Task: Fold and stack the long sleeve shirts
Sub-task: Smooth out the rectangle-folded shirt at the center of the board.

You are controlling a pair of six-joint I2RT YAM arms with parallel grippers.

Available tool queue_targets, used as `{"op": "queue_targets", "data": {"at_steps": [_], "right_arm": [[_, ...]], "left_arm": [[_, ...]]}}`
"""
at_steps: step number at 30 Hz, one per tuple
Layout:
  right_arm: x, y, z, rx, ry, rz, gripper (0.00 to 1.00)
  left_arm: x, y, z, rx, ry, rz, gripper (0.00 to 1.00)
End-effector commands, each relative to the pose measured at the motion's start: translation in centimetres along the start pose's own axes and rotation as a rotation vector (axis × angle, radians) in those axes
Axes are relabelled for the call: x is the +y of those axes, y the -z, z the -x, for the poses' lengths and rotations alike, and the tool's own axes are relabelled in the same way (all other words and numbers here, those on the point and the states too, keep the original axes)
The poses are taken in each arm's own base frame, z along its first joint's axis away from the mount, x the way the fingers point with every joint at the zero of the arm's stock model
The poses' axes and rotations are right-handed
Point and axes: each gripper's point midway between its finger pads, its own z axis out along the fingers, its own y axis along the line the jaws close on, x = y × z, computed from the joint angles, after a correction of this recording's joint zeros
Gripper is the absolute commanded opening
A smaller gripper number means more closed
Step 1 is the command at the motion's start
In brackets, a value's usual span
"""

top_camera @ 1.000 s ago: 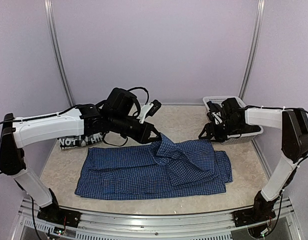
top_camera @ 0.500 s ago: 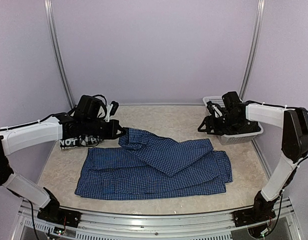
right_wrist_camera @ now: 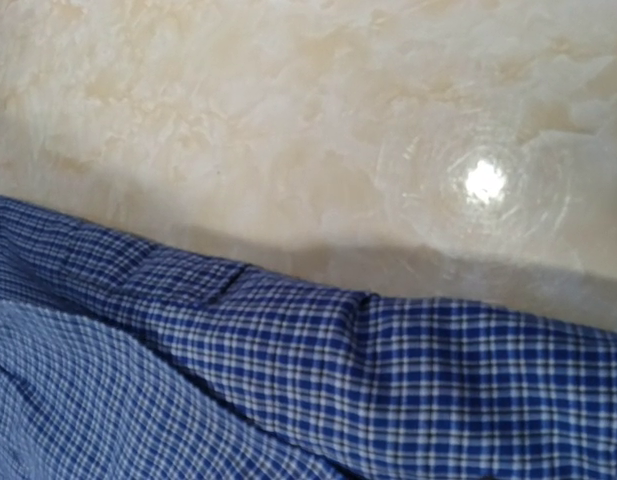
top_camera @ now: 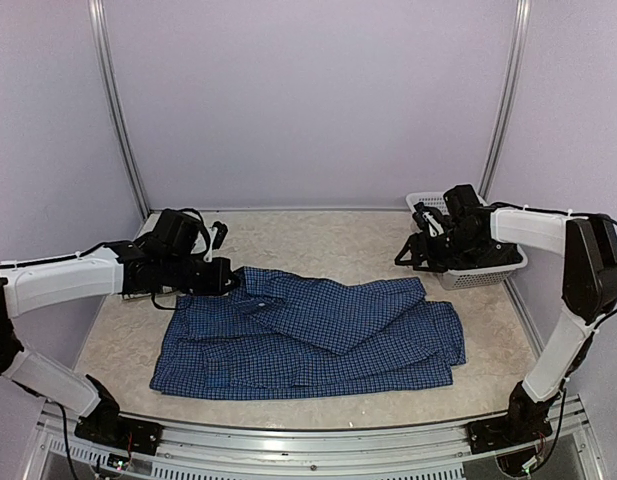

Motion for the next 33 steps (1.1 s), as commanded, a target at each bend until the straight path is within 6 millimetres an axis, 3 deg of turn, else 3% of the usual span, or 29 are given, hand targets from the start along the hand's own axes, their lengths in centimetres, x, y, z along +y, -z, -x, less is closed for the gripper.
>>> {"op": "queue_targets", "data": {"at_steps": [1, 13, 26, 27, 29, 33], "right_arm": [[-0.2, -0.6, -0.4, 0.018, 0.003, 0.012, 0.68], [-0.3, -0.9, -0.7, 0.027, 0.001, 0.023, 0.67], [-0.3, -1.3, -1.3, 0.044, 0.000, 0.034, 0.67], [-0.3, -1.3, -1.3, 0.045, 0.002, 0.031, 0.67], [-0.2, -1.1, -1.4, 0.044, 0.007, 0.021, 0.67], [0.0, -0.6, -1.8, 0.044, 0.021, -0.011, 0.67]], "left_arm": [[2.2, -0.9, -0.8, 0.014, 0.018, 0.095, 0.00], [5.8, -2.8, -4.7, 0.127, 0.026, 0.228, 0.00], [9.3, -2.3, -6.4, 0.163, 0.023, 0.396, 0.00], [9.5, -2.3, -6.6, 0.169, 0.021, 0.403, 0.03], [9.8, -2.2, -6.7, 0.178, 0.018, 0.423, 0.20], [10.8, -0.7, -6.0, 0.153, 0.001, 0.517, 0.64]]}}
